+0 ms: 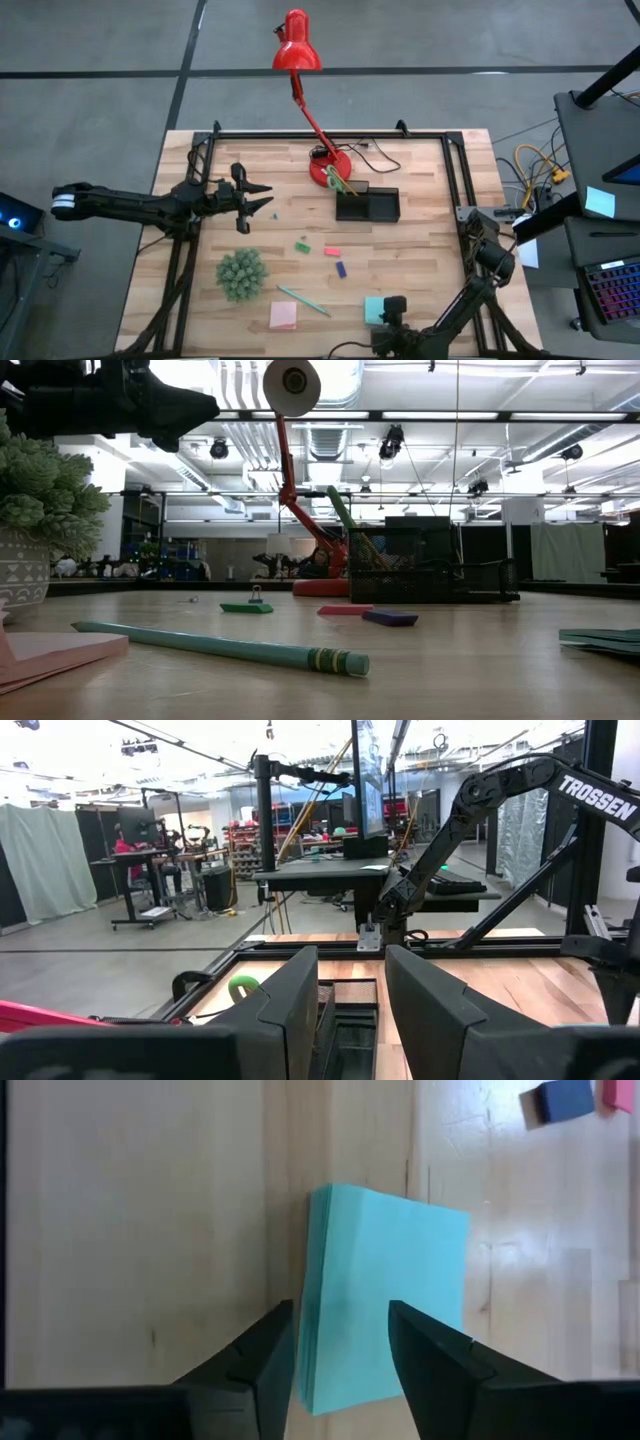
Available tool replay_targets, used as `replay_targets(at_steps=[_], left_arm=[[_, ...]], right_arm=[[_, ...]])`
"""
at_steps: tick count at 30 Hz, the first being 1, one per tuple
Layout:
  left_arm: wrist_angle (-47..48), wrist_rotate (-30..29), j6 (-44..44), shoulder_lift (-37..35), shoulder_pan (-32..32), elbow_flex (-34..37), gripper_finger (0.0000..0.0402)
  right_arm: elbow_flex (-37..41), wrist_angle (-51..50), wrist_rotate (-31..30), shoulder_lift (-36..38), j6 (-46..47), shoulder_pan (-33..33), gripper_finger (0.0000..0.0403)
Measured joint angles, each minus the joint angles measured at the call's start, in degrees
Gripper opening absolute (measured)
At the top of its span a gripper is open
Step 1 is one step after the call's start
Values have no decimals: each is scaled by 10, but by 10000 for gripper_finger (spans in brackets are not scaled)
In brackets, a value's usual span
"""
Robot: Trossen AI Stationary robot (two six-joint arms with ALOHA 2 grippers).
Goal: Pick and place office supplies into organizer
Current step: Put the top blue sticky note into the right compartment of the desk organizer
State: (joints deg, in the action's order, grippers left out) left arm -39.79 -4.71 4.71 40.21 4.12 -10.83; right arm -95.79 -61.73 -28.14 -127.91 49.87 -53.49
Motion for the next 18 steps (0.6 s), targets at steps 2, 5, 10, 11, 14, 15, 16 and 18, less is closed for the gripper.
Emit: replay_targets(at_steps=[2,5,10,11,14,15,16,18], left_arm=[[0,0,0,0,0,0,107],[0,0,0,0,0,0,107],[0,0,0,0,0,0,107],[0,0,0,0,0,0,107],[0,0,0,0,0,0,107],[0,0,0,0,0,0,107],[0,0,0,0,0,0,107],[0,0,0,0,0,0,107]], right_arm=[[1,-1,0,-5,-4,0,153],[3,-3,0,-10,-8,0,153],[3,-5,8,-13,-8,2,149],[3,-4,16,-12,-8,3,146],[2,-3,34,-12,-9,6,132],[2,-3,39,-12,-9,7,126],[2,-3,45,-12,-9,8,118],[2,-2,56,-12,-13,10,99]])
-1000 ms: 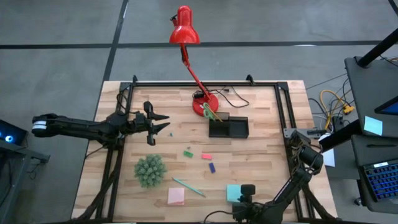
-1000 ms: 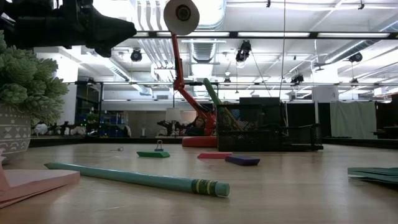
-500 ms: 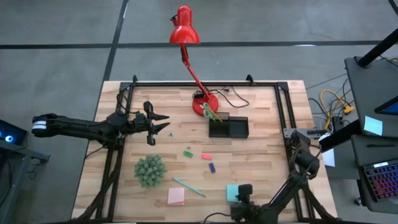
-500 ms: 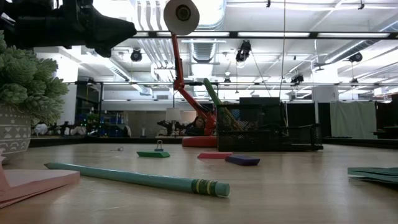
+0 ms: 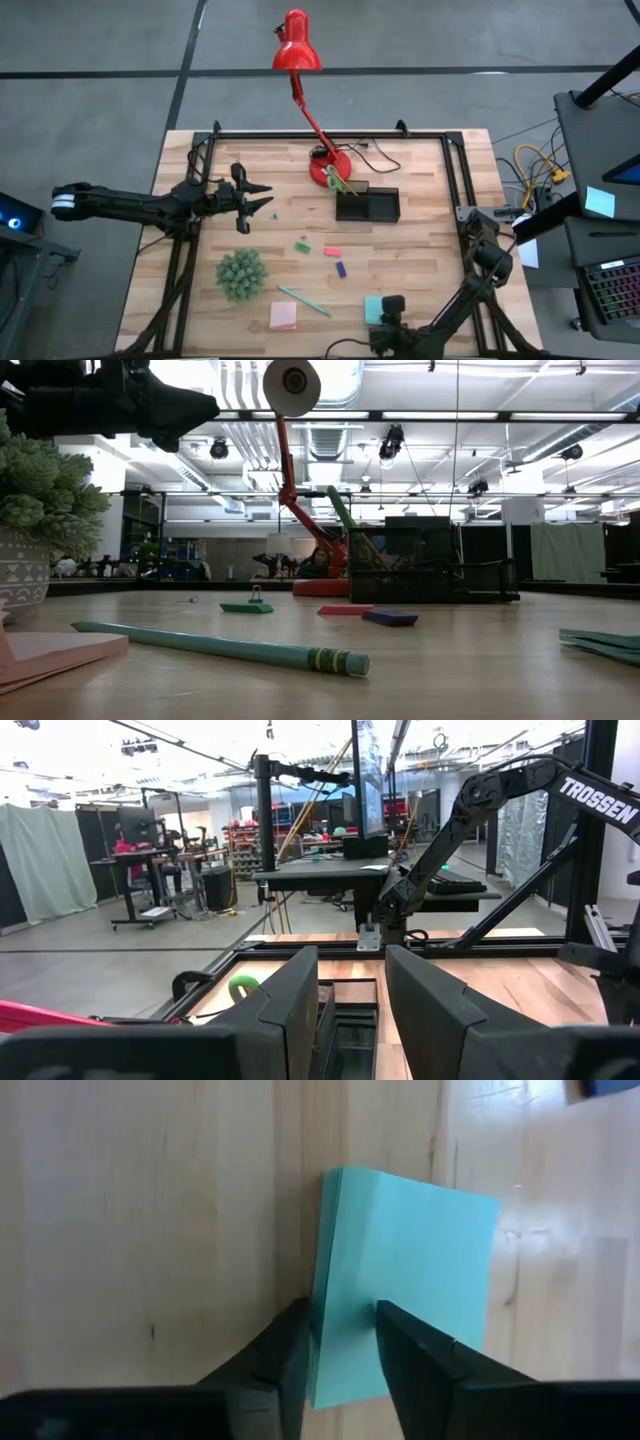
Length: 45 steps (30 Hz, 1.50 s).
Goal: Pick and place office supplies into organizer
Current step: Put the top blue sticky note into the right compartment of the desk organizer
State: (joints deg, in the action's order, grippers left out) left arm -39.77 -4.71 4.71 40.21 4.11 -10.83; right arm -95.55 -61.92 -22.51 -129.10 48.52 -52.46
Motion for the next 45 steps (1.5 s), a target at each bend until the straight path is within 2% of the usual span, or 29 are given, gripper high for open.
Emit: replay_targets(at_steps=[6,8,15,31,45], left_arm=[[0,0,0,0,0,0,107],[0,0,0,0,0,0,107],[0,0,0,0,0,0,107],[0,0,0,0,0,0,107],[0,0,0,0,0,0,107]], right_arm=[[0,-1,27,0,-8,7,22],[0,-5,33,0,-10,9,13],[2,-7,33,3,-19,10,8],[4,-9,-12,43,-8,8,8],[3,-11,-88,64,1,5,8]])
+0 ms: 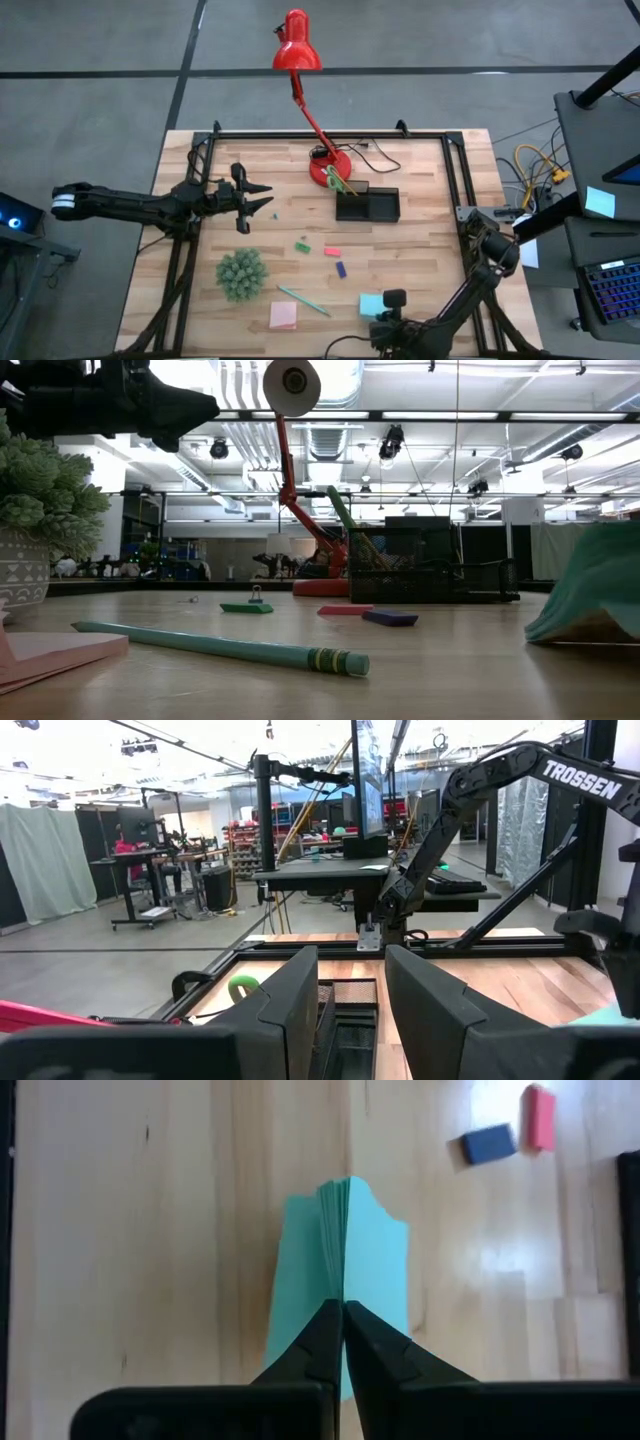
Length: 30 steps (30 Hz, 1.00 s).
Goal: Pick and place office supplies into organizer
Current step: Put the top blue sticky note into the right compartment of the desk organizer
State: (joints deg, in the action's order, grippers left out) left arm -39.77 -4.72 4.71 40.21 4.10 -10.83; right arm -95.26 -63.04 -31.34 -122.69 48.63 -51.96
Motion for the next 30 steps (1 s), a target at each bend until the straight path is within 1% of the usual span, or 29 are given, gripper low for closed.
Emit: replay_targets(at_steps=[7,30], left_arm=[[0,0,0,0,0,0,107],[0,0,0,0,0,0,107]], right_arm=[[-1,-11,-35,18,7,-3,8],[-1,-11,-28,20,9,-8,8]])
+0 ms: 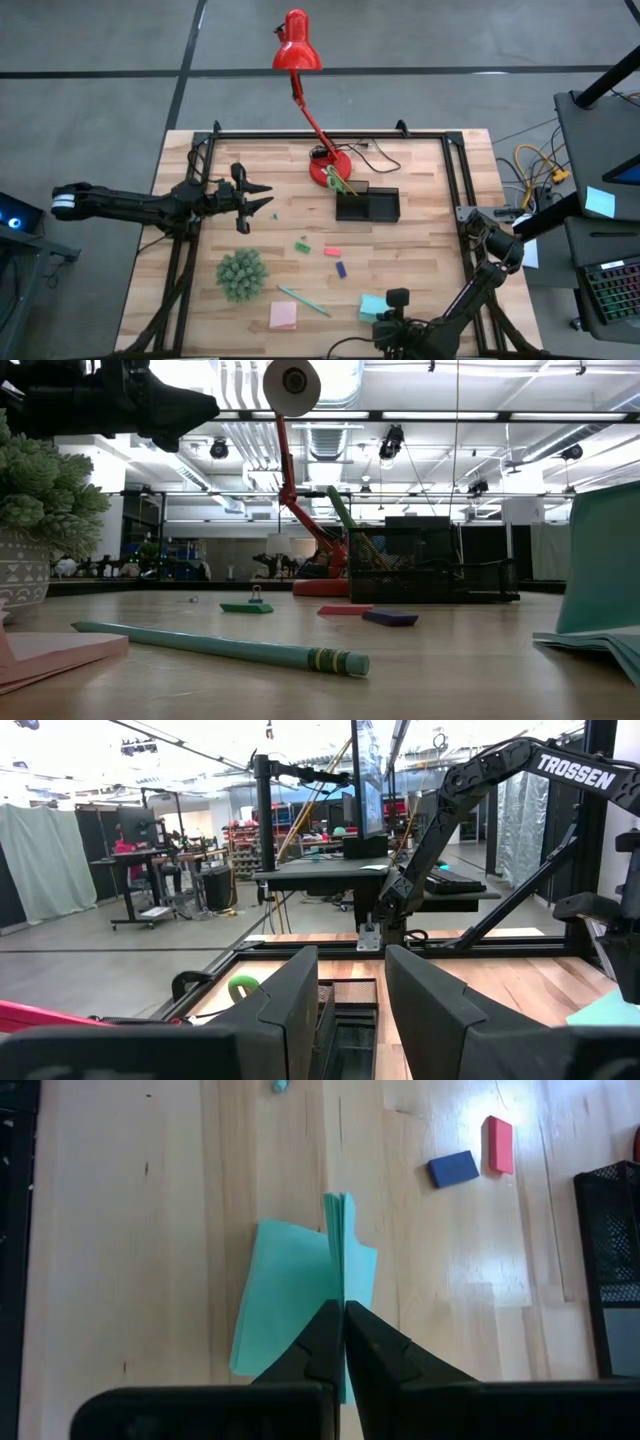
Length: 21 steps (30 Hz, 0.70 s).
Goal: Pick and place office supplies into organizer
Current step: Put the top blue sticky note into the right compartment of the desk organizer
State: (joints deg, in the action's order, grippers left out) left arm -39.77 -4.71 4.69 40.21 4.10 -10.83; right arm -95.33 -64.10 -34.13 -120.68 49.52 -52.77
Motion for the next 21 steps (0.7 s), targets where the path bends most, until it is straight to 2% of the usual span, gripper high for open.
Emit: replay_targets(at_steps=[15,21], left_arm=[[0,0,0,0,0,0,107],[0,0,0,0,0,0,107]], right_arm=[[0,32,2,-22,3,0,8],[6,40,37,-34,9,0,8]])
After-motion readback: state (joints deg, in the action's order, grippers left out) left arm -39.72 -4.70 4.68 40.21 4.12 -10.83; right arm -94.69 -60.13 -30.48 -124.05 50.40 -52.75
